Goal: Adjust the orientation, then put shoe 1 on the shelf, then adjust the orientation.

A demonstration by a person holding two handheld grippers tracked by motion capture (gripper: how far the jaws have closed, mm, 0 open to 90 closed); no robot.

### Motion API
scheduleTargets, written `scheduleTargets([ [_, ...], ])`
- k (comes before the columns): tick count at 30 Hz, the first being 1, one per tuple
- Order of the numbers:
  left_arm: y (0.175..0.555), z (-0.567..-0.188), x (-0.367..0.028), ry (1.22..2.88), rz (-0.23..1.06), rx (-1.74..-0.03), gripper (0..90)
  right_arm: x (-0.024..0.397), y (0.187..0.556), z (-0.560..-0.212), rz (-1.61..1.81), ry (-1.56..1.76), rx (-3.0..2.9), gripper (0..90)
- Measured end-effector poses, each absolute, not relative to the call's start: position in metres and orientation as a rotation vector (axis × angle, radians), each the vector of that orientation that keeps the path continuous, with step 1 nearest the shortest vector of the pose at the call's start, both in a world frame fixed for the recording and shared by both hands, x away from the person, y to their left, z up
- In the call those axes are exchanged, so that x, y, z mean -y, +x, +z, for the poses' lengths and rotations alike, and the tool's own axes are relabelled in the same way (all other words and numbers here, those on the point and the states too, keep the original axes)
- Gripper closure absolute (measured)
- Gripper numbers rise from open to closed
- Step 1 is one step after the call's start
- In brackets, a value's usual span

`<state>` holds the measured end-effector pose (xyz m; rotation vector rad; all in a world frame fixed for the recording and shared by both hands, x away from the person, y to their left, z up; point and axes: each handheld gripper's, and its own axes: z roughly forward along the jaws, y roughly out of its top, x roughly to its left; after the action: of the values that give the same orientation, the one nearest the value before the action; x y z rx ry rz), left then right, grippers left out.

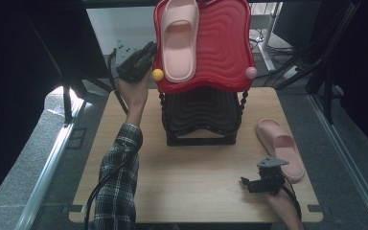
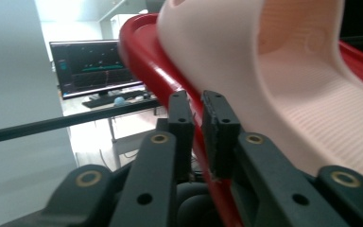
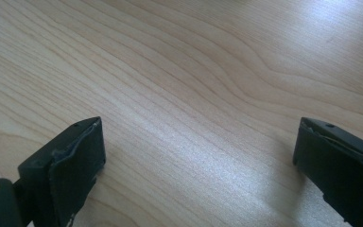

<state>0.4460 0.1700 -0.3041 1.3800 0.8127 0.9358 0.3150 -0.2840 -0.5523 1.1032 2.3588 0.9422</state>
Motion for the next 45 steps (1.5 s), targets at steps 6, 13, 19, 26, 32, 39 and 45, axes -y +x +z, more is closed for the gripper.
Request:
scheduleTargets([
  [6,0.443,-0.319,-0.183,1.356,0.937,-0.870,69.3,0.284,0.315,-0.552,0.942,1.103,-2.359,3.0],
  [13,0.441,-0.334,-0.195,1.347,0.951,-0.931,49.1,0.284,0.315,-0.552,0.942,1.103,-2.359,3.0],
  [19,0.439,-0.350,-0.206,1.342,0.951,-1.010,33.6,0.284,0.315,-0.552,0.941,1.102,-2.359,3.0],
  [26,0.435,-0.367,-0.215,1.368,0.938,-1.060,21.9,0.284,0.315,-0.552,0.941,1.103,-2.359,3.0],
  [32,0.429,-0.383,-0.217,1.409,0.930,-1.087,14.5,0.284,0.315,-0.552,0.941,1.103,-2.360,2.9],
  [39,0.423,-0.409,-0.217,1.479,0.887,-1.106,8.8,0.284,0.315,-0.552,0.942,1.100,-2.363,2.8],
  [45,0.417,-0.437,-0.219,1.510,0.822,-1.148,7.3,0.284,0.314,-0.552,0.942,1.106,-2.364,2.8],
])
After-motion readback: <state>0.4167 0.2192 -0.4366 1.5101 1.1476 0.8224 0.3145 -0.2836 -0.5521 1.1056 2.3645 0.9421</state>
